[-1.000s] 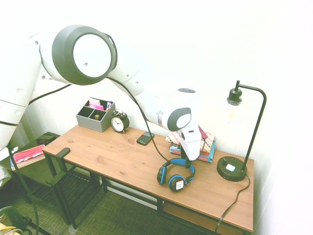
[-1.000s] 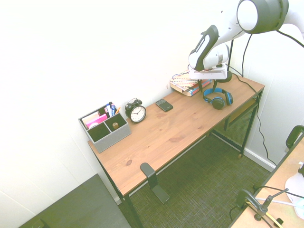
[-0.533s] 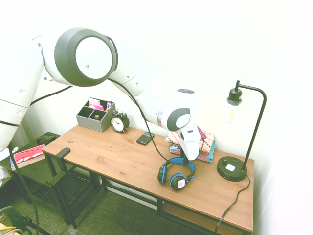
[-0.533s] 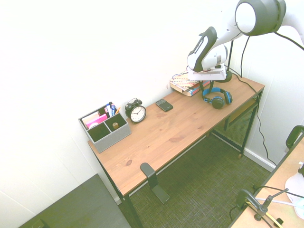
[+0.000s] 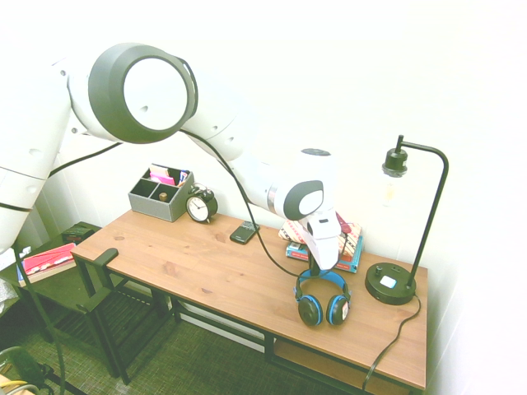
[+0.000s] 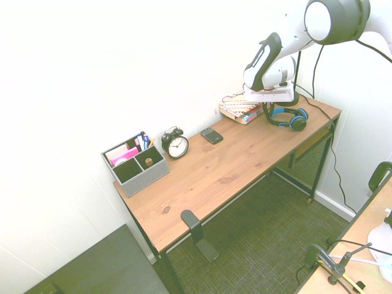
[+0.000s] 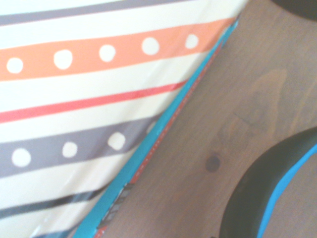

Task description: Hang the headphone

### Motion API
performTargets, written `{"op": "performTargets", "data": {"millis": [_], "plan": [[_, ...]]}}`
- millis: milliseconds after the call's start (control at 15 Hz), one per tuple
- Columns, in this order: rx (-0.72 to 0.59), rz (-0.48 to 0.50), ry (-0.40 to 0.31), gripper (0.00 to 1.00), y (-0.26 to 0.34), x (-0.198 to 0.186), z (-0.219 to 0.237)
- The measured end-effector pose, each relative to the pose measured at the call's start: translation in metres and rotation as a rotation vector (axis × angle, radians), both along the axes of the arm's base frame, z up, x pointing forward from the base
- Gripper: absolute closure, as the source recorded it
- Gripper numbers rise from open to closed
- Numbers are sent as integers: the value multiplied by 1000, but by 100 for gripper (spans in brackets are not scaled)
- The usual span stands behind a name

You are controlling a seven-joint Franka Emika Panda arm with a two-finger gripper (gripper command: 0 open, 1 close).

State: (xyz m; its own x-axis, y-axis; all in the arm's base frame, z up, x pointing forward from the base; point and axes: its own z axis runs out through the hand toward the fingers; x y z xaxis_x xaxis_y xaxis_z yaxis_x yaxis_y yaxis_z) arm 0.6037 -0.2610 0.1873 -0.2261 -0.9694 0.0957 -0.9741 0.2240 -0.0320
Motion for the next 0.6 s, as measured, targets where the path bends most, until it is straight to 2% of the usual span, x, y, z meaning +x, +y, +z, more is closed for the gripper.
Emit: {"op": "performTargets", "data": {"millis": [333,467,600], "plan": [[62,45,-64,100,41,-36,77],[83,123,-85,100,79,-46,115],[71,259,-86,100,144,-60,142]]}}
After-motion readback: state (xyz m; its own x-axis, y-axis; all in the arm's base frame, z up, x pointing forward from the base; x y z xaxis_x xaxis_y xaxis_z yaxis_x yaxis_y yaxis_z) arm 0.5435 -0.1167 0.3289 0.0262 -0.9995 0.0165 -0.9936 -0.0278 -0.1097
